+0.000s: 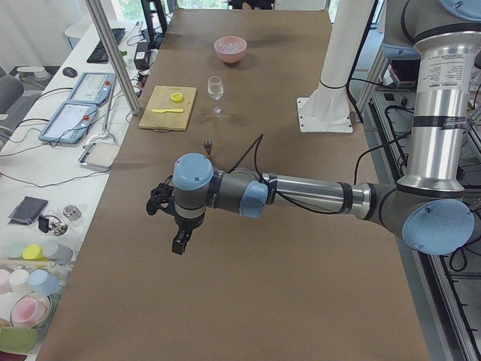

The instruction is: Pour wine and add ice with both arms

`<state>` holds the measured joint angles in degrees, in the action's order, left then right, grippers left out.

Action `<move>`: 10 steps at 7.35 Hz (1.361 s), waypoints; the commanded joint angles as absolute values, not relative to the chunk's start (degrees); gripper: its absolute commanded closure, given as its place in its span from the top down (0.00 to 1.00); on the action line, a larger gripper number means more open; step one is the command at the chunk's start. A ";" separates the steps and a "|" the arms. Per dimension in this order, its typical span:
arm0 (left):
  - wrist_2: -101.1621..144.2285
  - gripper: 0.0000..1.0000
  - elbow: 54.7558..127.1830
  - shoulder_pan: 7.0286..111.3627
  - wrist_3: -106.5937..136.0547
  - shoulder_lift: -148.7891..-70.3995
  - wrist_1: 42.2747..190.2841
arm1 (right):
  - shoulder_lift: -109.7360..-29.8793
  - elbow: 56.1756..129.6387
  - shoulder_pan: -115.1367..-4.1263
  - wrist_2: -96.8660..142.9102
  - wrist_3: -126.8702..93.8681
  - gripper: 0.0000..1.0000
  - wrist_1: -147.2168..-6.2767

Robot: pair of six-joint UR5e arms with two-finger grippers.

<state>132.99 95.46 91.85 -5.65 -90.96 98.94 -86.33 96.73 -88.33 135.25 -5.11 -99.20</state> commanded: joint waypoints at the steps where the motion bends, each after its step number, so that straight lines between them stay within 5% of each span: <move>1: 132.98 0.98 95.28 91.76 -5.19 -91.31 100.19 | -86.48 96.85 -88.33 136.75 -5.10 1.00 -99.23; 10: 132.98 0.98 96.49 88.86 7.63 -93.61 103.33 | -87.45 100.89 -88.33 136.67 -5.10 1.00 -99.58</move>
